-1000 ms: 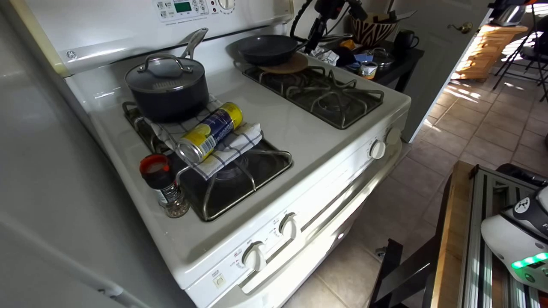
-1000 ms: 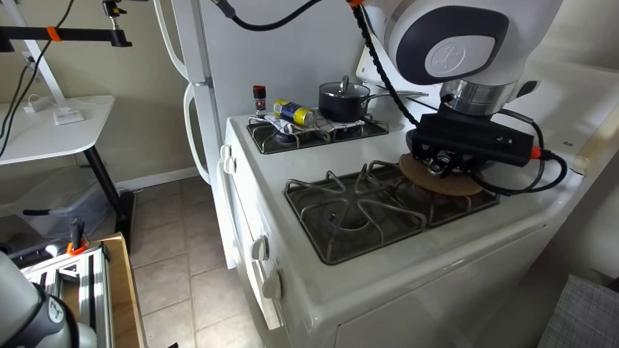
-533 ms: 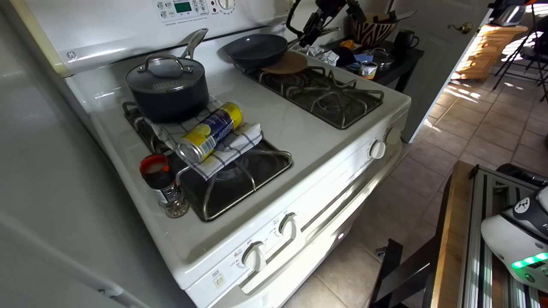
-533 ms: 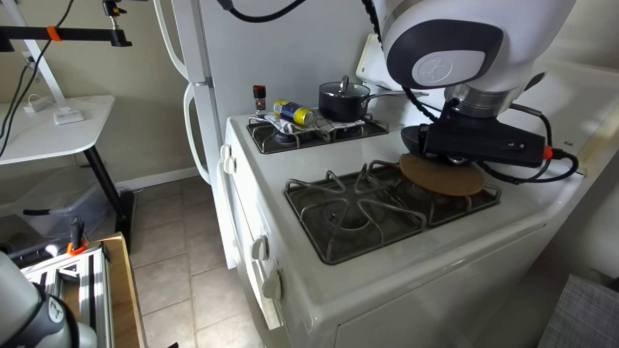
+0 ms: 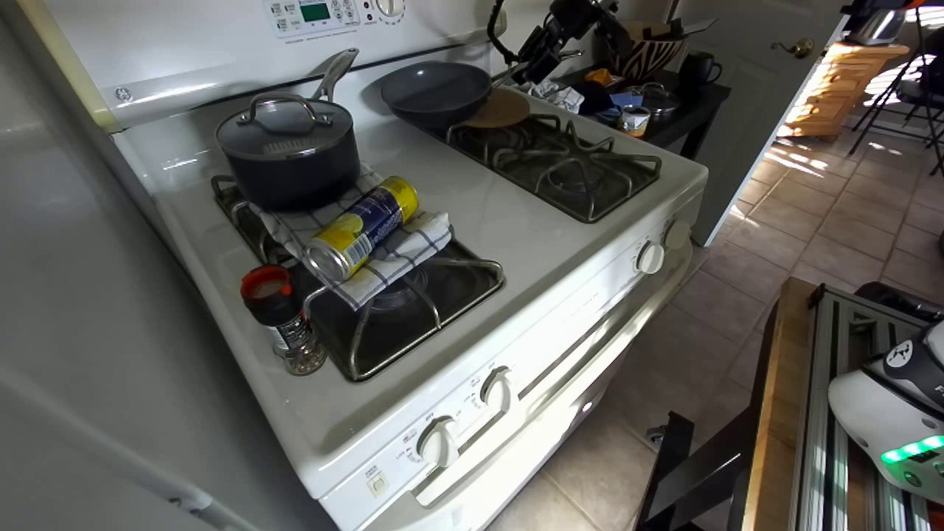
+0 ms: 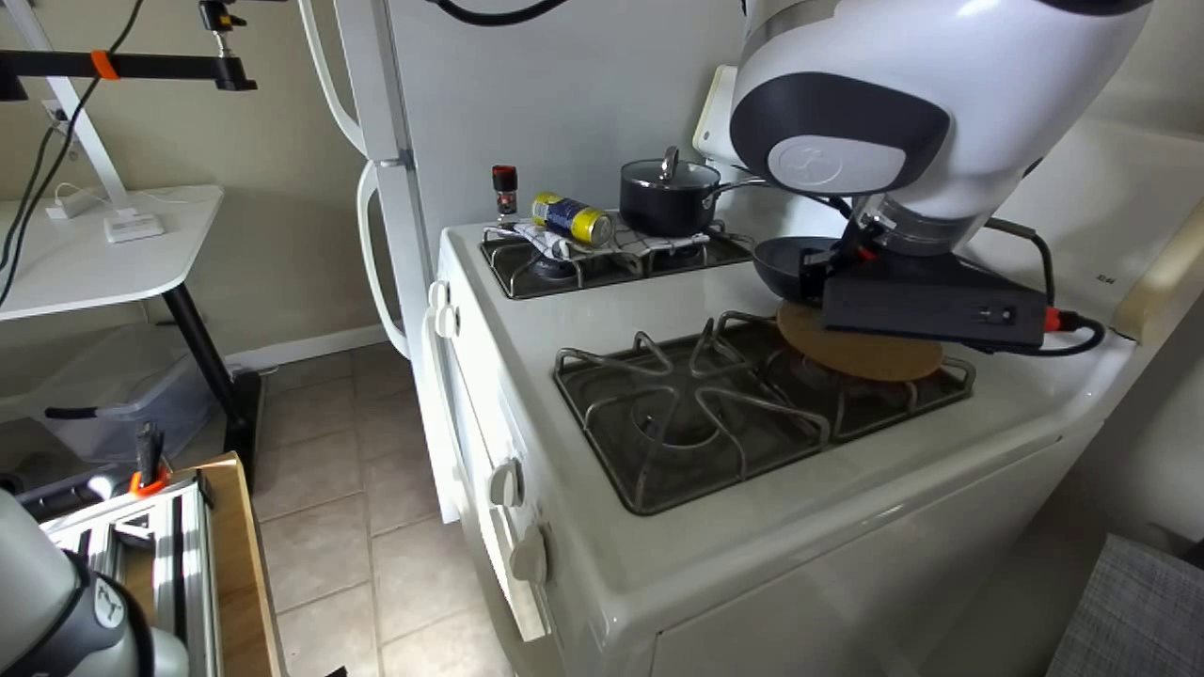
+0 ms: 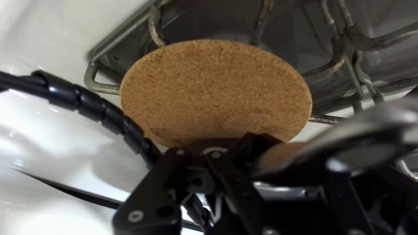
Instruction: Move the pan from the left rear plate and place it in the middle of the stove
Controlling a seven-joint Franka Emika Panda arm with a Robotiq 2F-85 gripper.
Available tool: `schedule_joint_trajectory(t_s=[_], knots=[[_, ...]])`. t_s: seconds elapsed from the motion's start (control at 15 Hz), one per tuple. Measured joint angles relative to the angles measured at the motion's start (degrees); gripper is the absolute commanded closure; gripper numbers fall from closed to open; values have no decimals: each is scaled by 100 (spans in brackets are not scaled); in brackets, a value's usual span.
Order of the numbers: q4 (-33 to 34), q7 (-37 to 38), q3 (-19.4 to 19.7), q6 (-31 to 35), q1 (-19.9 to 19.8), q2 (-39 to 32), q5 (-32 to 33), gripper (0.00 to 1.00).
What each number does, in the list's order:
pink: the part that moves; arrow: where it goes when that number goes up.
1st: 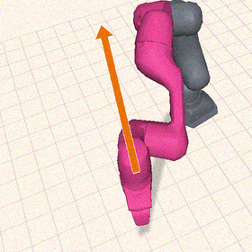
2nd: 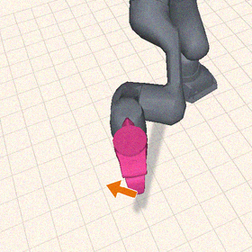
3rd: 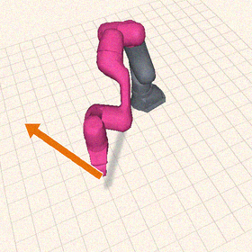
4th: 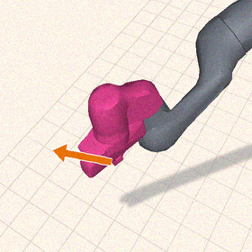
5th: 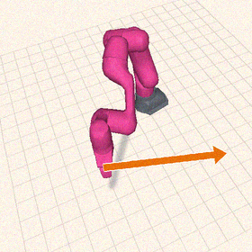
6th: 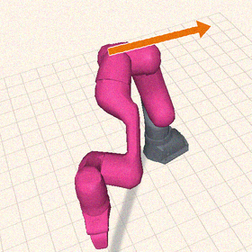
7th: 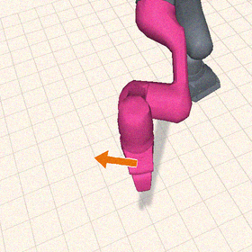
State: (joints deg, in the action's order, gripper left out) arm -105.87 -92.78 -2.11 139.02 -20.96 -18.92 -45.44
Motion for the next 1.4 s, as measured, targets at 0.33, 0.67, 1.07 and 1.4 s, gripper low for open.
schedule_joint_trajectory(t_s=[0.33, 0.67, 1.07, 1.4], knots=[[-258, -1028, 212, -508, -33, 203, -551, 99], [-596, -1105, 642, -1323, 31, 750, -376, 99], [-1091, -1272, 875, -1719, 274, 1497, 85, 99], [-1574, -1867, 961, -1956, 507, 1940, 153, 99]])
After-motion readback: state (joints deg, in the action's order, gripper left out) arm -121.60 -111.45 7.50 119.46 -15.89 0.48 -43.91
